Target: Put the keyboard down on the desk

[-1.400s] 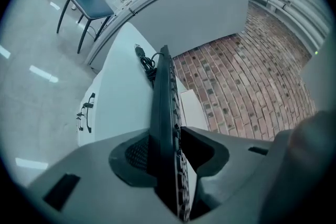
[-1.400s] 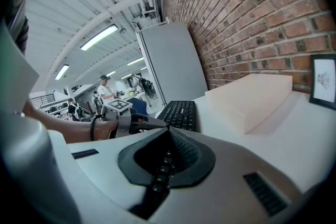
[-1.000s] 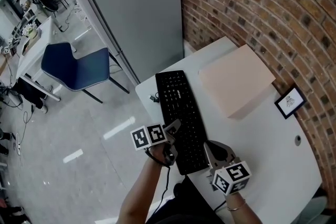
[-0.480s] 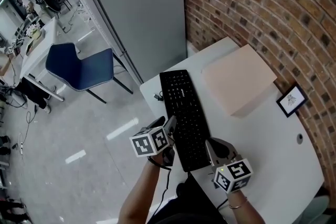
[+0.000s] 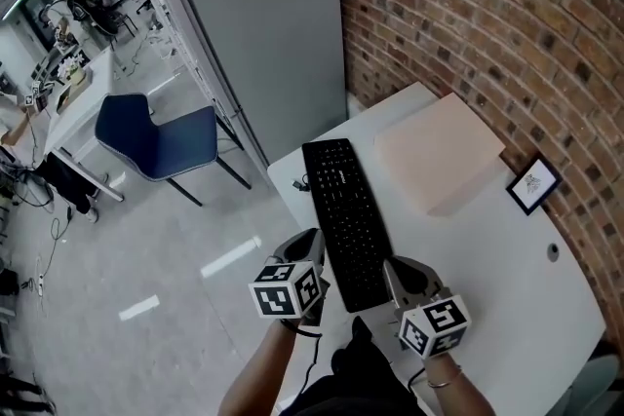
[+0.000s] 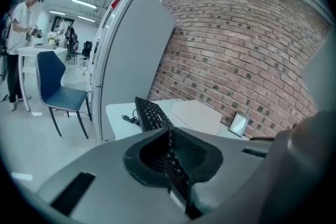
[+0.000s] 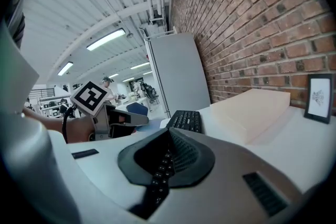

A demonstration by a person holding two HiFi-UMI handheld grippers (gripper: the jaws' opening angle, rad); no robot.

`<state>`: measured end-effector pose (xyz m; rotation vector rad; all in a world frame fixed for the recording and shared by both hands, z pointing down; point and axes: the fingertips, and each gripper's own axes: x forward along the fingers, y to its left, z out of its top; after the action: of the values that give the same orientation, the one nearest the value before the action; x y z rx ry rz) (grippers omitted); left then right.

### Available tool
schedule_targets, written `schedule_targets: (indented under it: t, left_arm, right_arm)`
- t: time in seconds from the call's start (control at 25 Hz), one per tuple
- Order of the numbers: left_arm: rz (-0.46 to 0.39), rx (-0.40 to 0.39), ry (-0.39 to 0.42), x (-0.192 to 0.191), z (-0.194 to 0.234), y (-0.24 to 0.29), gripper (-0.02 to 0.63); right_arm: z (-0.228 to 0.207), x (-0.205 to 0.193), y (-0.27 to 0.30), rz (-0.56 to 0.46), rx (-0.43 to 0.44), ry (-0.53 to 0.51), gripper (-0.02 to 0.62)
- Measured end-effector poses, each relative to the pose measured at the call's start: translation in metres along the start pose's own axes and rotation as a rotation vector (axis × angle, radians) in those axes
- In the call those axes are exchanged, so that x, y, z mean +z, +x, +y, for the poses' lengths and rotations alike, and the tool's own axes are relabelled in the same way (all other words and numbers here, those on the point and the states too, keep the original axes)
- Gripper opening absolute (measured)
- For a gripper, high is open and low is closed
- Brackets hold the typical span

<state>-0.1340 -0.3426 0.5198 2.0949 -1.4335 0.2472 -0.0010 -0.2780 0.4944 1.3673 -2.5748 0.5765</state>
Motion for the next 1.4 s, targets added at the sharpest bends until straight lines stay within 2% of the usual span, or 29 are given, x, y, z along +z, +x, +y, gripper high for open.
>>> schedule_targets:
  t: [0.28,0.72,1.16,1.4]
  left_arm:
    - [-0.038,-0.053,0.115,-0.004,-0.024,-0.042,0.011]
    - [-0.105,-0.078,0.208,-0.015,-0.047,-0.109,0.009]
    - [-0.14,-0.082,0.191,-0.036,-0.047,-0.159,0.009]
    - [-0.152,-0.074,0.216,-0.038,-0.049,-0.171,0.009]
  right_arm:
    - [0.02,0.005,-0.024,-0.052,-0.019,-0.032,0.006]
    - [0.044,0.005,-0.063,-0.105,-0.057,-0.06,0.005]
    - [0.063,-0.011,-0.085,-0.101,-0.089,-0.102,0.005]
    - [0.065,-0.011,-0.096,-0.116,-0.102,-0.1,0.005]
